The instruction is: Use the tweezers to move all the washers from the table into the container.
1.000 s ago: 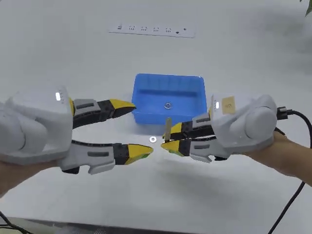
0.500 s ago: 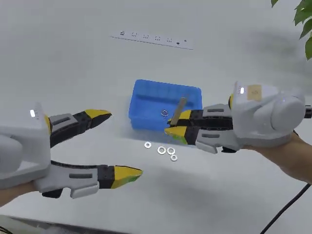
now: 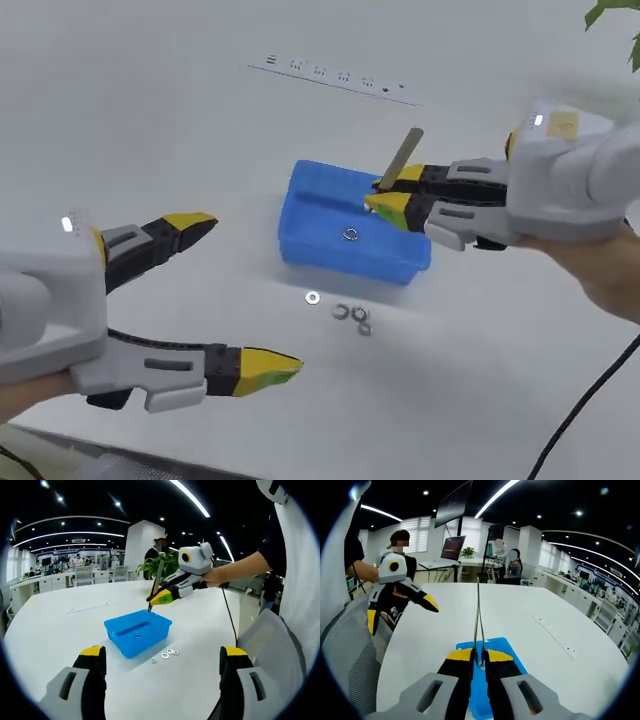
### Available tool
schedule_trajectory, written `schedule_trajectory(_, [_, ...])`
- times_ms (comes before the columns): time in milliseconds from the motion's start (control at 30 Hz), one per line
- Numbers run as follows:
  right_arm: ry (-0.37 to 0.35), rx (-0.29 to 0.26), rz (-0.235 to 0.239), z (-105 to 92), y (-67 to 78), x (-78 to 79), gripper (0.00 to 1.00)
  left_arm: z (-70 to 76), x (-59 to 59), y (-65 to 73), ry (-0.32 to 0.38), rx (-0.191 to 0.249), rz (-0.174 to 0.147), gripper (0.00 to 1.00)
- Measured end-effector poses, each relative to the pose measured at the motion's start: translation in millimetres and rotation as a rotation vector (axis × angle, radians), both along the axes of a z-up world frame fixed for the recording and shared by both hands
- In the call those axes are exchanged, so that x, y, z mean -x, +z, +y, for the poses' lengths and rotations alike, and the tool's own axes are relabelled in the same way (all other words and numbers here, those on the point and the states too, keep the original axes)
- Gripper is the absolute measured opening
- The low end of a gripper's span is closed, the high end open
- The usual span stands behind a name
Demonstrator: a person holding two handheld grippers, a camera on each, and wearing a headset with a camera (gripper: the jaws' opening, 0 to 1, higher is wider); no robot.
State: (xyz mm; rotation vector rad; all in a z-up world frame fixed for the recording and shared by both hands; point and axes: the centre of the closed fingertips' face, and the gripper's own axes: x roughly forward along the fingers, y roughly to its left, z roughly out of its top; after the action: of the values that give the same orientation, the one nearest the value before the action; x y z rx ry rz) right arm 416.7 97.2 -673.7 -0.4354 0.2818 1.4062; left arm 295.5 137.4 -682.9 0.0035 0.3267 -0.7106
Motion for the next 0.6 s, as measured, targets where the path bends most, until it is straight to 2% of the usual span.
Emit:
schedule_trajectory(67, [0.000, -0.006, 0.012, 4.6, -6.2, -5.6, 0.10, 3.3, 2.7, -3.4, -0.001, -0.019, 0.010, 1.00])
schedule_trajectory(167, [-0.014, -0.002, 0.034, 9.1, -19.4, -13.8, 0.10, 8.4, 6.9, -8.1, 0.003, -0.025, 0.023, 1.00])
schedule_trajectory(267, [-0.038, 0.019, 0.043, 10.9, -36.3, -21.6, 0.10, 12.9, 10.1, -15.7, 0.015, -0.039, 0.039, 1.00])
schedule_trajectory(400, [-0.040, 0.049, 0.069, 12.8, -58.4, -22.6, 0.10, 11.0, 14.9, -24.8, 0.007, -0.057, 0.075, 1.00])
schedule_trajectory(500, [-0.031, 0.066, 0.077, 15.4, -67.8, -20.1, 0.10, 12.0, 14.7, -25.0, 0.012, -0.058, 0.081, 1.00])
schedule_trajectory(600, [-0.025, 0.097, 0.062, 16.8, -76.6, -21.9, 0.10, 14.4, 11.0, -22.4, 0.030, -0.050, 0.080, 1.00])
